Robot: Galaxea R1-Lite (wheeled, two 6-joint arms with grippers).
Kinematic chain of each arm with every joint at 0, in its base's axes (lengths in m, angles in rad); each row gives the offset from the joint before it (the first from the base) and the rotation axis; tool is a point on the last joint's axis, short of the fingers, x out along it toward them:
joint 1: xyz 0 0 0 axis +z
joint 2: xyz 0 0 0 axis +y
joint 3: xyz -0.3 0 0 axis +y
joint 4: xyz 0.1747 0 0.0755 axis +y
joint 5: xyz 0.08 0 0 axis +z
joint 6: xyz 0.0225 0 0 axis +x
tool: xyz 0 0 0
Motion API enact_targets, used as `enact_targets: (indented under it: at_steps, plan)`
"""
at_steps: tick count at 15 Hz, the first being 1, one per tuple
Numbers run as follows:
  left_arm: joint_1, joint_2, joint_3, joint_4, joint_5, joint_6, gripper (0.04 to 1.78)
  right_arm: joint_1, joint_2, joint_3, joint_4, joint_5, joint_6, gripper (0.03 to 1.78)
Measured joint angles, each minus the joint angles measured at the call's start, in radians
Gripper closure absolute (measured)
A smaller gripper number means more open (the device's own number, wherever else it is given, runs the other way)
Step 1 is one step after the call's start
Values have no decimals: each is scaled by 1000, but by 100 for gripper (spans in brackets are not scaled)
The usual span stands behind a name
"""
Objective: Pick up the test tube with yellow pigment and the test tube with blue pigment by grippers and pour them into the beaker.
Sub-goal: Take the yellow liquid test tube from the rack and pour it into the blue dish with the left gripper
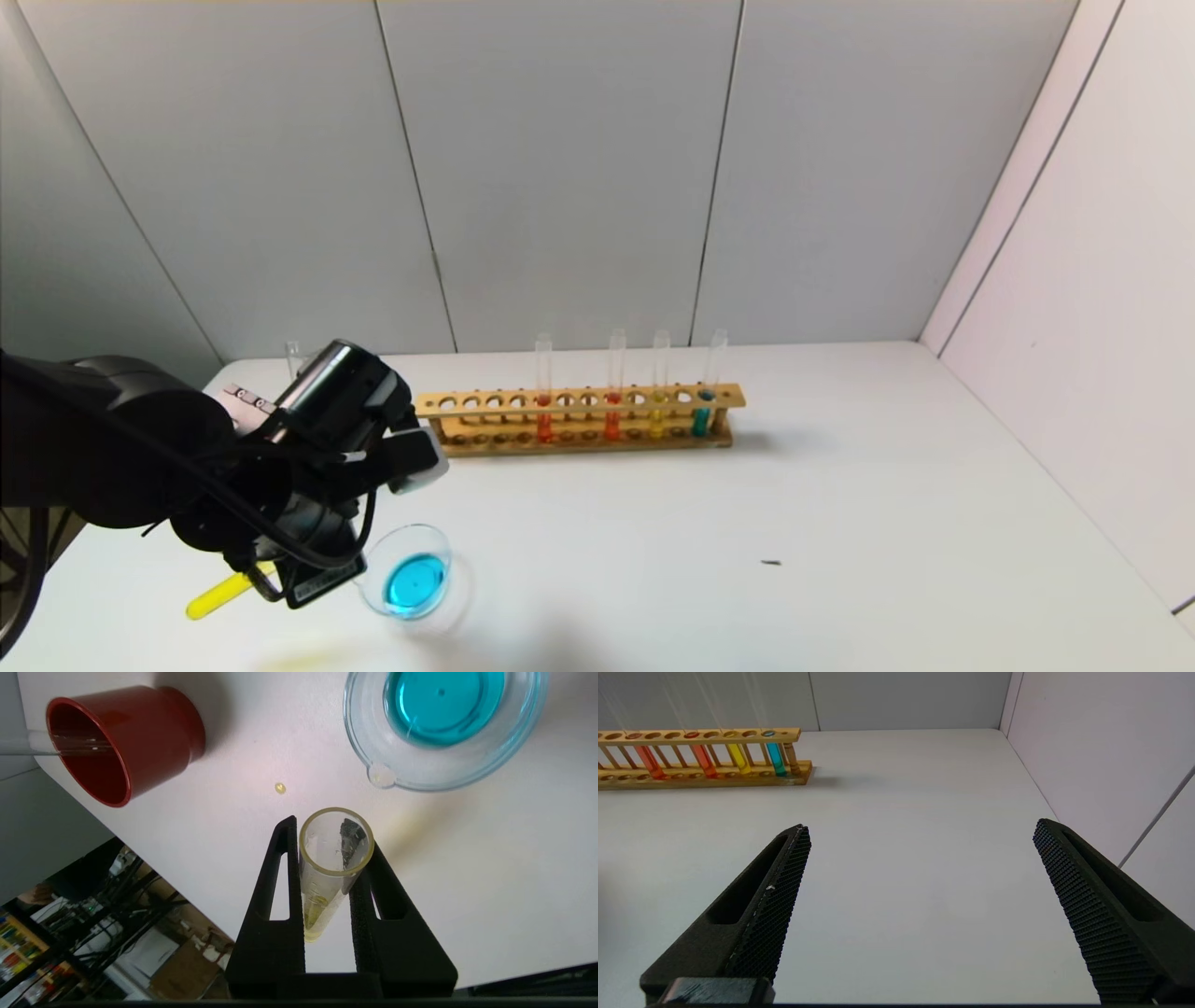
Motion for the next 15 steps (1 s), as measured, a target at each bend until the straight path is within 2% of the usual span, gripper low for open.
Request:
enact_targets:
  at_steps: [3, 7, 15]
  plan:
    - [-37, 22, 8, 94, 47, 14, 150, 0, 0, 0, 0, 0, 0, 7]
    - [-56, 77, 0, 106, 134, 37, 150, 0, 0, 0, 0, 0, 0, 7]
    - [-70, 218, -103, 223, 197, 51, 150, 0, 0, 0, 0, 0, 0, 7]
